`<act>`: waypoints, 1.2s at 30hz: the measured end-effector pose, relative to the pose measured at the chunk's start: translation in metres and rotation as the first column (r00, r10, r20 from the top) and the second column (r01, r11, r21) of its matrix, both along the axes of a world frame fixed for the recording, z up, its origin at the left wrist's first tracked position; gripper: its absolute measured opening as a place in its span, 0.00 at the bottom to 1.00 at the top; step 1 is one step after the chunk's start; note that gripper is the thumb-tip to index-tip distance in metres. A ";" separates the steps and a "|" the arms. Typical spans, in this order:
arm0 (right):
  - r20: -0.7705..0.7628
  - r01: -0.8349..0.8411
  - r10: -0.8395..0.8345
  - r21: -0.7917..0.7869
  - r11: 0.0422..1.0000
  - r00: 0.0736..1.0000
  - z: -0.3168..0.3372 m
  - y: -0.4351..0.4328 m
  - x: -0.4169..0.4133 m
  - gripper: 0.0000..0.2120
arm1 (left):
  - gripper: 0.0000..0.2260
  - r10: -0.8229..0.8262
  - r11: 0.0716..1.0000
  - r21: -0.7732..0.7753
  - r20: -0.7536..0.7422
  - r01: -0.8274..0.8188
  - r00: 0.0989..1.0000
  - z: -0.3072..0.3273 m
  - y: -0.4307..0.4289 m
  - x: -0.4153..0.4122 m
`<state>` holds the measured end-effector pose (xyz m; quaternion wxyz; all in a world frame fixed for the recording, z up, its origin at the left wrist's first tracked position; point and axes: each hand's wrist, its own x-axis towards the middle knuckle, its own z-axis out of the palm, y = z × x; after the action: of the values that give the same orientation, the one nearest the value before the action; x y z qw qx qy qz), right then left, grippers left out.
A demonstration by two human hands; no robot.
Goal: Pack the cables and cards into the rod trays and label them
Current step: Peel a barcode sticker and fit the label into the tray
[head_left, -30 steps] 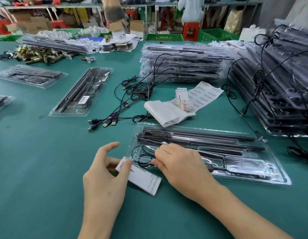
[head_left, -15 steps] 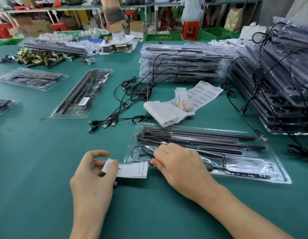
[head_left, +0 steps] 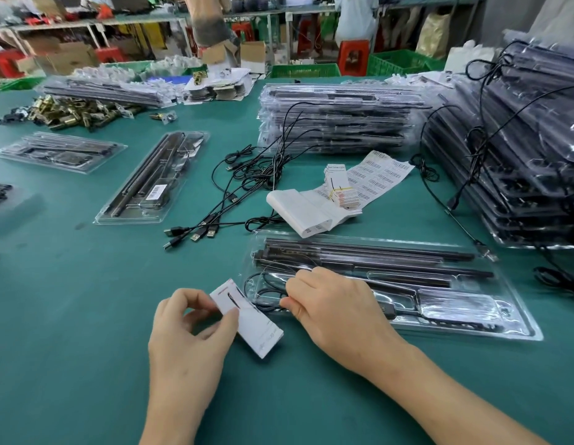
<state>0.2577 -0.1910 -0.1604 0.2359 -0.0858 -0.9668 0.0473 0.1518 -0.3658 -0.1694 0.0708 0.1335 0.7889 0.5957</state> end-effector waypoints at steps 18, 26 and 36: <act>0.005 0.010 -0.010 0.007 1.000 1.000 -0.002 0.000 -0.001 0.11 | 0.13 -0.541 0.806 -0.592 -0.735 0.001 0.408 0.005 -0.023 -0.018; -0.049 -0.005 0.005 -0.017 1.000 0.999 0.001 0.001 0.000 0.11 | 0.12 -0.465 0.865 -0.497 -0.844 -0.066 0.266 0.000 -0.012 -0.024; -0.033 0.022 -0.024 -0.061 0.998 0.999 0.004 0.000 0.001 0.12 | 0.08 -0.452 0.880 -0.468 -0.878 -0.084 0.159 0.002 -0.008 -0.042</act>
<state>0.2585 -0.1912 -0.1565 0.2499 -0.1032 -0.9598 0.0755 0.1095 -0.3739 -0.1670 -0.3471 0.5609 0.7307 0.1760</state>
